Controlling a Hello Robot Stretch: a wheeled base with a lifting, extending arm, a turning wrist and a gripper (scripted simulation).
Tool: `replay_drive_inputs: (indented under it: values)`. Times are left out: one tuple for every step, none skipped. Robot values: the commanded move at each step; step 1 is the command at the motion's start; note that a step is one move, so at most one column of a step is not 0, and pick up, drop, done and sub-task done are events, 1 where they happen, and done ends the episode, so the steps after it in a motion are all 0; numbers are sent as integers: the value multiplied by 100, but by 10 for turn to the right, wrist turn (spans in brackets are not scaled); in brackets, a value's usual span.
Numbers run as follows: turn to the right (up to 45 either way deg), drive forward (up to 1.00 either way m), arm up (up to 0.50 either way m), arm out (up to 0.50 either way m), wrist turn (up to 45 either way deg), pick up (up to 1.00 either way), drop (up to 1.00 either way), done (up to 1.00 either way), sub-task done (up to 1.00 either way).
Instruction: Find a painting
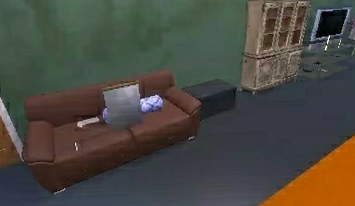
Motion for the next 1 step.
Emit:
replay_drive_inputs:
  values:
    - [450, 0, 0, 0, 0, 0, 0, 0, 0]
